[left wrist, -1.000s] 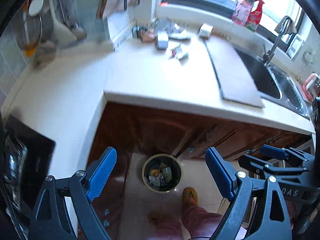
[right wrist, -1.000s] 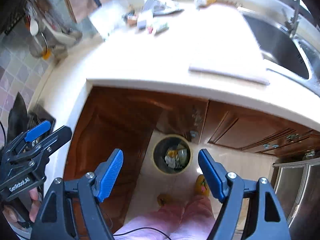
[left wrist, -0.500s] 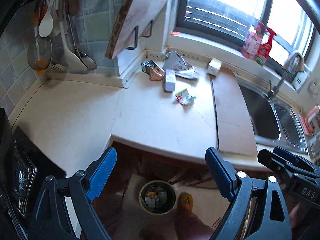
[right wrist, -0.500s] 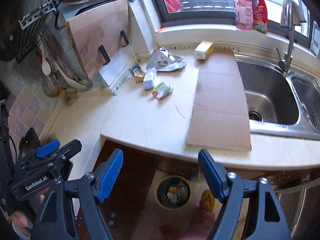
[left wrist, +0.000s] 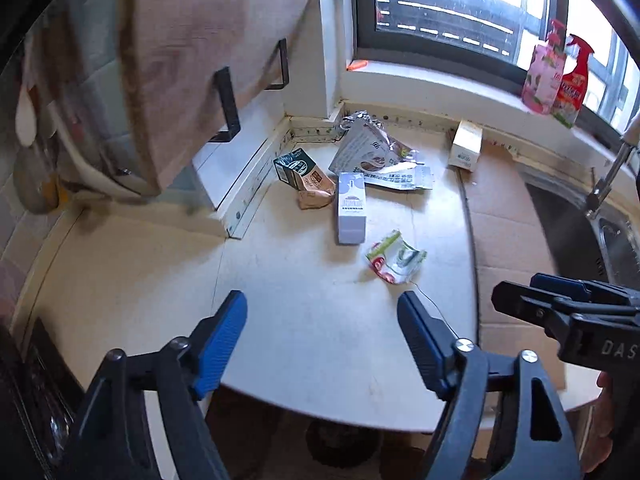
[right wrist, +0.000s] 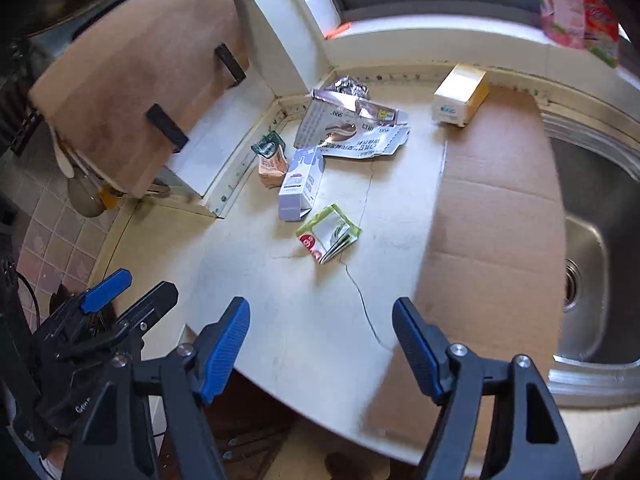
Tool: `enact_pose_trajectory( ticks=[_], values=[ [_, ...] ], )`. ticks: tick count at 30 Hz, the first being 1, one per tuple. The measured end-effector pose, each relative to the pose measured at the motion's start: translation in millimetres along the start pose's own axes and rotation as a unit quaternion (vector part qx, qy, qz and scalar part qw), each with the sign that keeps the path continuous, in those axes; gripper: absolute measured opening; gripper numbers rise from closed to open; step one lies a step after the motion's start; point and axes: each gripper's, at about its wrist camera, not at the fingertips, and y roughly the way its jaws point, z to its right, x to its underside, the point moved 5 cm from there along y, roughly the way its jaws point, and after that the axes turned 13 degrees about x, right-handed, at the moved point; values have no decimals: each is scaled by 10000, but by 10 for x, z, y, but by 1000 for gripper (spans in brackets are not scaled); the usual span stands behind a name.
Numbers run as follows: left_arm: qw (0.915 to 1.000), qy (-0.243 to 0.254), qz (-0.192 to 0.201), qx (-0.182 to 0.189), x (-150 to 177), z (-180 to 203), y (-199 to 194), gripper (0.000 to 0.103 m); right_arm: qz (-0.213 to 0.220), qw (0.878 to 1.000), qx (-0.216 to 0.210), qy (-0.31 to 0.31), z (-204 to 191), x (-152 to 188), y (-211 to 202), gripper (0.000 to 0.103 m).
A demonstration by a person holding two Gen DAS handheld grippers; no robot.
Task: Collect trash
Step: 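Grasp the white milk carton with the left tool while the right tool grasps the green wrapper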
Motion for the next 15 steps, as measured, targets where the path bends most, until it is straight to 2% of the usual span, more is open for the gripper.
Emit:
enact_pose_trajectory(
  ticks=[4,7,11,15],
  values=[
    [9999,3,-110,19,-140,-96,332,71,-440,9990,-79,38,-34,-192,530,60],
    [9999,-17,-171,11,-213,-167,514,71,-639,9979,-68,47,-77,-257,837,56],
    [9997,-95,-242,32,-257,-225,660,71,-849,9962,-144,86,-119,-312,1099,53],
    [9996,-79,-285,-6,-289,-236,758,71,-1098,9936,-237,148,-149,-347,1317,42]
  ],
)
